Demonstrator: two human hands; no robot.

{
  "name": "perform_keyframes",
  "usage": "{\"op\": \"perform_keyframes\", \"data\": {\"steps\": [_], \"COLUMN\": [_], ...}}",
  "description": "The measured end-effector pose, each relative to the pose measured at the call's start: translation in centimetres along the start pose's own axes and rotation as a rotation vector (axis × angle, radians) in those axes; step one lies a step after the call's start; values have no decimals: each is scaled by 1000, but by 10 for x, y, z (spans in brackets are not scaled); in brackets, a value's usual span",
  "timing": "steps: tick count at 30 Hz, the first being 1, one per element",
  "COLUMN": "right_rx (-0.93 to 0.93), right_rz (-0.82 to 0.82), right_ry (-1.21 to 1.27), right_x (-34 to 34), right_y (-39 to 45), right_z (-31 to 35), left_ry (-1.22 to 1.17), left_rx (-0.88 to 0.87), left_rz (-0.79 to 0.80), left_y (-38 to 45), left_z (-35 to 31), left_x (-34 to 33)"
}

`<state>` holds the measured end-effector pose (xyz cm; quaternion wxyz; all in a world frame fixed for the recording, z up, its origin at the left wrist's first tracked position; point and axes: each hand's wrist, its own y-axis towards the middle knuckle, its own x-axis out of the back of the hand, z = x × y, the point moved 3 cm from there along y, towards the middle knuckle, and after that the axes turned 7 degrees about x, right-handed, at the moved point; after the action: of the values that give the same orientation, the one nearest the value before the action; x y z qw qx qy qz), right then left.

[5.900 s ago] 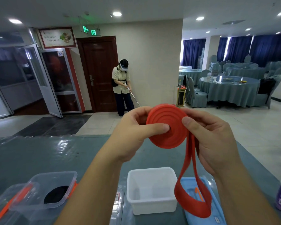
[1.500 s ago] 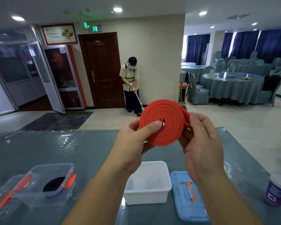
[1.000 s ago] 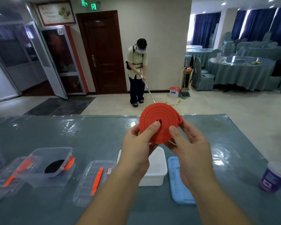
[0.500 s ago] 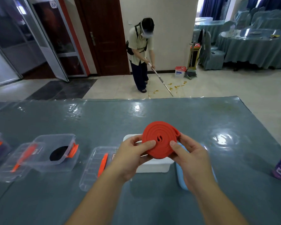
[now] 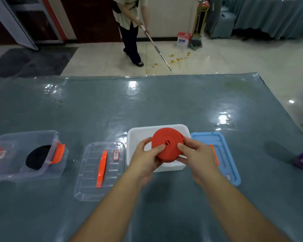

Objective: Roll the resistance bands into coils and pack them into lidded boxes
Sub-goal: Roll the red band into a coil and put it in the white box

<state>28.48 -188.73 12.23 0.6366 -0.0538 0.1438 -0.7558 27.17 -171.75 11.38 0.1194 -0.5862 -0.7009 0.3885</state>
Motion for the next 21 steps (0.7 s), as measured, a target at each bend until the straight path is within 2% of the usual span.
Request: {"op": "perform_keyframes", "data": {"steps": [3, 8, 16, 21], "right_rx": [-63, -120, -152, -233], "right_rz": [28, 80, 149, 169], "right_ry": [-66, -234, -575, -702], "right_x": [-9, -23, -36, -39], "right_y": [27, 69, 123, 151], "right_z": [-23, -48, -81, -115], "left_ry": [139, 525, 727, 835], "left_rx": [46, 21, 141, 209], "left_rz": [-46, -247, -351, -350], "left_y": [32, 77, 141, 175], "left_z": [-1, -8, 9, 21], "left_x": [8, 16, 24, 30]}}
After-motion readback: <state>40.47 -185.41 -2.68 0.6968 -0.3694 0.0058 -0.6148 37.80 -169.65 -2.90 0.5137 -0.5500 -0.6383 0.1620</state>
